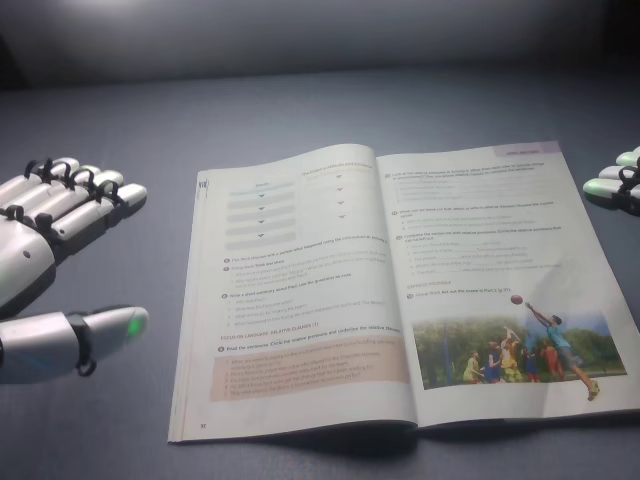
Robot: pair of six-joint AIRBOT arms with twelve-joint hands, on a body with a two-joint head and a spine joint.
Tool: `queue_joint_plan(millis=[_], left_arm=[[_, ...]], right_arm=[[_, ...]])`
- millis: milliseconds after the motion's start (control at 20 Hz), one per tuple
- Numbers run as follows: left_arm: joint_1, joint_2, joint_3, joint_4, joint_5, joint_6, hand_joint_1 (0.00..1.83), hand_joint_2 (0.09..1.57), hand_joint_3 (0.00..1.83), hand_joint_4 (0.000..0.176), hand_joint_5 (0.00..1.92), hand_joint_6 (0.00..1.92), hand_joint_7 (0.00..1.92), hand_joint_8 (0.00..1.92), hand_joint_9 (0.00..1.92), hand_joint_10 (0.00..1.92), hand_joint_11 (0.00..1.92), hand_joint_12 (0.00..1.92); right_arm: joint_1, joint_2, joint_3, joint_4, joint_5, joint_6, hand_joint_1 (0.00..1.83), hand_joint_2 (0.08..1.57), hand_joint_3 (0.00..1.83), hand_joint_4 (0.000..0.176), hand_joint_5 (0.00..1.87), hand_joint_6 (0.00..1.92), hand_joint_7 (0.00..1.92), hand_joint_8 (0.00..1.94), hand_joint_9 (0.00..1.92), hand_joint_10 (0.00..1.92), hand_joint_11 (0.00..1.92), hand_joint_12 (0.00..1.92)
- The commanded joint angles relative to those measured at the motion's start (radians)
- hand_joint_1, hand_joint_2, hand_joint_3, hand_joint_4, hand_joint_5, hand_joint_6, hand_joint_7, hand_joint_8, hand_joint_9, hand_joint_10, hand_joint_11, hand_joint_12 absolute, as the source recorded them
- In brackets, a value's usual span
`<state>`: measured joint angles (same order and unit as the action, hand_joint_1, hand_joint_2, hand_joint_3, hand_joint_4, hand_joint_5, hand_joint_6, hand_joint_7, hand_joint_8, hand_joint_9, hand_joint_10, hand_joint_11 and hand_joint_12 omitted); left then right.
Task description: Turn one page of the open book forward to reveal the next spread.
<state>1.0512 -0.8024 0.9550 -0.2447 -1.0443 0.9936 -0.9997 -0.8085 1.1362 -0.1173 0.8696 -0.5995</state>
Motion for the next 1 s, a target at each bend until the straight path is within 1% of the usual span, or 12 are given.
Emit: queue_joint_plan(millis=[0, 100, 200, 300, 400, 550, 700, 850, 950], left_arm=[[-0.006, -0.001, 0.008, -0.004, -0.111, -0.003, 0.0, 1.22, 0.03, 0.0, 0.03, 0.0, 0.0, 0.0, 0.0, 0.0, 0.0, 0.0], [-0.006, -0.002, 0.009, -0.004, -0.105, -0.003, 0.0, 1.21, 0.02, 0.0, 0.02, 0.0, 0.0, 0.0, 0.0, 0.0, 0.0, 0.0], [-0.006, -0.002, 0.01, -0.005, -0.105, -0.003, 0.0, 1.22, 0.02, 0.0, 0.03, 0.01, 0.0, 0.0, 0.0, 0.0, 0.0, 0.0], [-0.006, -0.003, 0.011, -0.006, -0.108, -0.005, 0.0, 1.23, 0.02, 0.0, 0.03, 0.0, 0.0, 0.0, 0.0, 0.0, 0.0, 0.0], [-0.006, -0.003, 0.011, -0.006, -0.108, -0.006, 0.0, 1.23, 0.02, 0.0, 0.03, 0.0, 0.0, 0.0, 0.0, 0.0, 0.0, 0.0], [-0.006, -0.007, 0.013, -0.005, -0.108, -0.01, 0.0, 1.24, 0.02, 0.0, 0.02, 0.0, 0.0, 0.0, 0.0, 0.0, 0.0, 0.0], [-0.007, -0.011, 0.015, -0.005, -0.109, -0.014, 0.0, 1.25, 0.02, 0.0, 0.03, 0.01, 0.0, 0.0, 0.0, 0.0, 0.0, 0.0], [-0.006, -0.013, 0.017, -0.006, -0.113, -0.022, 0.0, 1.26, 0.02, 0.0, 0.02, 0.0, 0.0, 0.0, 0.0, 0.0, 0.0, 0.0], [-0.006, -0.013, 0.017, -0.006, -0.116, -0.023, 0.0, 1.26, 0.02, 0.0, 0.02, 0.0, 0.0, 0.0, 0.0, 0.0, 0.0, 0.0]], right_arm=[[0.011, 0.002, 0.007, 0.024, 0.094, 0.003, 0.0, 1.39, 0.01, 0.0, 0.07, 0.01, 0.04, 0.01, 0.0, 0.0, 0.0, 0.0], [0.022, 0.001, 0.011, 0.003, 0.067, 0.003, 0.0, 1.4, 0.01, 0.0, 0.08, 0.01, 0.05, 0.01, 0.0, 0.0, 0.0, 0.0], [0.064, -0.001, 0.02, -0.064, -0.009, 0.011, 0.0, 1.38, 0.0, 0.0, 0.07, 0.0, 0.04, 0.01, 0.0, 0.0, 0.0, 0.0], [0.102, -0.013, 0.041, -0.158, -0.086, 0.067, 0.0, 1.39, 0.0, 0.0, 0.06, 0.0, 0.03, 0.0, 0.0, 0.0, 0.0, 0.0], [0.118, -0.022, 0.061, -0.224, -0.138, 0.117, 0.0, 1.36, 0.0, 0.0, 0.08, 0.01, 0.06, 0.01, 0.01, 0.01, 0.02, 0.01], [0.143, -0.033, 0.08, -0.325, -0.236, 0.16, 0.0, 1.34, 0.0, 0.0, 0.05, 0.0, 0.03, 0.0, 0.0, 0.0, 0.01, 0.0], [0.144, -0.041, 0.088, -0.35, -0.279, 0.161, 0.0, 1.32, 0.0, 0.0, 0.03, 0.0, 0.02, 0.0, 0.0, 0.0, 0.01, 0.0], [0.145, -0.068, 0.105, -0.379, -0.32, 0.162, 0.0, 1.31, 0.0, 0.0, 0.01, 0.0, 0.01, 0.0, 0.0, 0.0, 0.01, 0.0], [0.16, -0.085, 0.113, -0.429, -0.35, 0.177, 0.0, 1.3, 0.0, 0.0, 0.0, 0.0, 0.0, 0.0, 0.0, 0.0, 0.0, 0.0]])
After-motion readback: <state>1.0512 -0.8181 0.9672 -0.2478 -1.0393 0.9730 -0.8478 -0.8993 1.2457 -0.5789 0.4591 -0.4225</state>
